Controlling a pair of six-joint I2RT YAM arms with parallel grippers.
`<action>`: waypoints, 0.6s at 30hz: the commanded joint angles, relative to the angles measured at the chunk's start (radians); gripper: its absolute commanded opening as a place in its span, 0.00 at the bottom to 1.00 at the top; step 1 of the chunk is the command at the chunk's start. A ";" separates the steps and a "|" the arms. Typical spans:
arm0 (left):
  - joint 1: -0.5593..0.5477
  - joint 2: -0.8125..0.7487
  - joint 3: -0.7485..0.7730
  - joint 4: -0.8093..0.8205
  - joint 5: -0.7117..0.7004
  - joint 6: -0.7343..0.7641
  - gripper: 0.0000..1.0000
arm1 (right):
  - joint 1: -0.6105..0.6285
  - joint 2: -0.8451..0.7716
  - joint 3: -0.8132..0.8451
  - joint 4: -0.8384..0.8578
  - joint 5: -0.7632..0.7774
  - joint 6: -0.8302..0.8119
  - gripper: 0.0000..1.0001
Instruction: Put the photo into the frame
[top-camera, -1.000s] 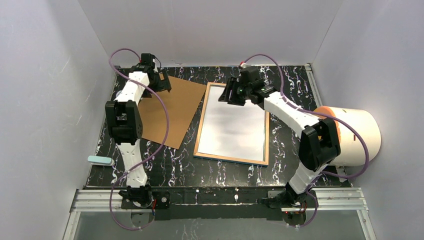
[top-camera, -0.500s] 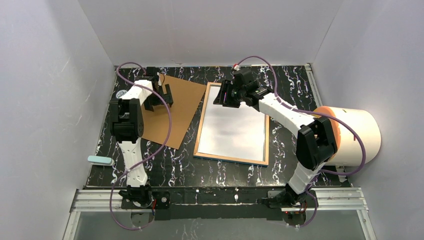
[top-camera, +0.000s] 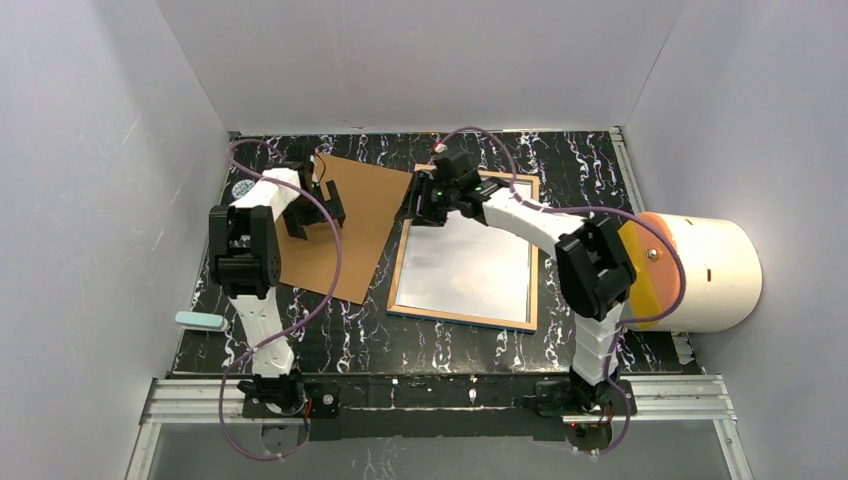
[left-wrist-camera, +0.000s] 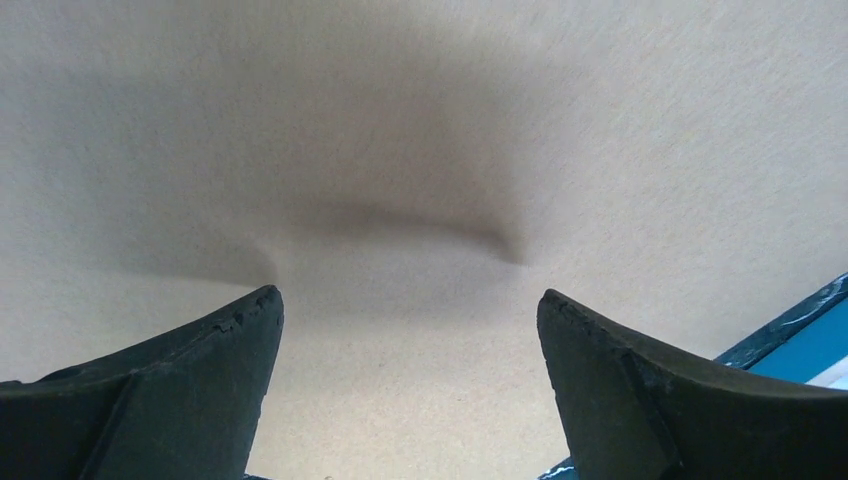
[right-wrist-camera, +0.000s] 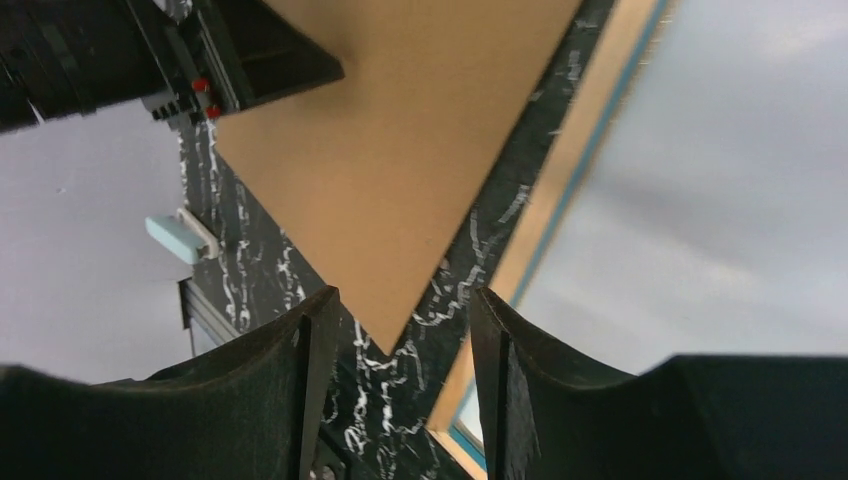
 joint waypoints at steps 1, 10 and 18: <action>0.020 0.063 0.207 -0.118 -0.050 0.044 0.97 | 0.062 0.077 0.096 0.096 -0.049 0.117 0.58; 0.064 0.209 0.456 -0.113 -0.074 0.177 0.98 | 0.126 0.261 0.283 -0.062 0.066 0.311 0.56; 0.150 0.250 0.472 -0.050 -0.009 0.242 0.98 | 0.136 0.378 0.431 -0.236 0.164 0.390 0.56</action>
